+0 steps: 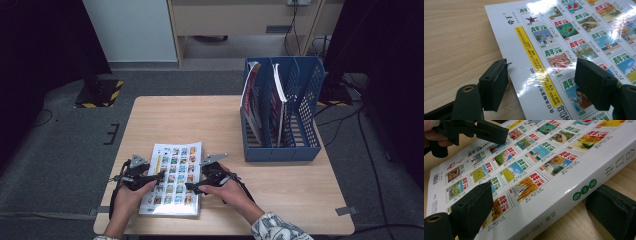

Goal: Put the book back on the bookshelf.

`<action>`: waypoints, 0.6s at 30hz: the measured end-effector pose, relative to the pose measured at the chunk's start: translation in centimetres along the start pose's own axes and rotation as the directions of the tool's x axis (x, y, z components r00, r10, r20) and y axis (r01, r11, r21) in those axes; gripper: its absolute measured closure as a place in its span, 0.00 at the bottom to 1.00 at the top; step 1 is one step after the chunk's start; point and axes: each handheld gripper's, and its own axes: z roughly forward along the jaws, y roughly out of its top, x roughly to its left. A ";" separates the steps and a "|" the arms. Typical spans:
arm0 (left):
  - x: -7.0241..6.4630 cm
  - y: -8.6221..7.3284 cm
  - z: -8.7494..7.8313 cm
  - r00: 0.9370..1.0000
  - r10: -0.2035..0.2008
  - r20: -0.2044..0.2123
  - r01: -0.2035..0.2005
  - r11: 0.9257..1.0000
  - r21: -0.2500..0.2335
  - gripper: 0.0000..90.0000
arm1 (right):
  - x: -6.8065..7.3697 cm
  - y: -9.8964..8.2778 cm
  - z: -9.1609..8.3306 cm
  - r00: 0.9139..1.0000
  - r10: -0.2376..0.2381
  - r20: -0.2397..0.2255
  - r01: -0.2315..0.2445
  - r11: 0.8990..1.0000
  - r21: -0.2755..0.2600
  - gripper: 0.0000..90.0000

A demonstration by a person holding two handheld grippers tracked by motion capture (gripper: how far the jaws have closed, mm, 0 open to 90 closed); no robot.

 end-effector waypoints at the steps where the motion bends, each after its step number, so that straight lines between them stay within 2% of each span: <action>1: 0.0 0.0 0.0 1.000 0.000 0.001 0.000 1.000 -0.002 0.30 | -0.1 0.0 0.0 1.000 0.000 -0.004 0.000 1.000 0.001 0.09; 8: 0.0 -0.1 0.0 1.000 -0.002 0.002 0.002 1.000 -0.004 0.30 | -0.3 0.5 0.5 1.000 -0.001 -0.004 0.001 1.000 0.000 0.07; 15: 0.0 -0.1 0.1 1.000 -0.008 0.005 0.008 1.000 -0.004 0.29 | -0.8 1.0 1.0 0.998 0.051 -0.042 -0.052 0.998 -0.017 0.08; 18: 0.0 0.0 0.1 1.000 -0.008 0.003 0.008 1.000 -0.005 0.29 | -0.8 1.3 1.2 0.997 0.054 -0.050 -0.055 0.998 -0.009 0.10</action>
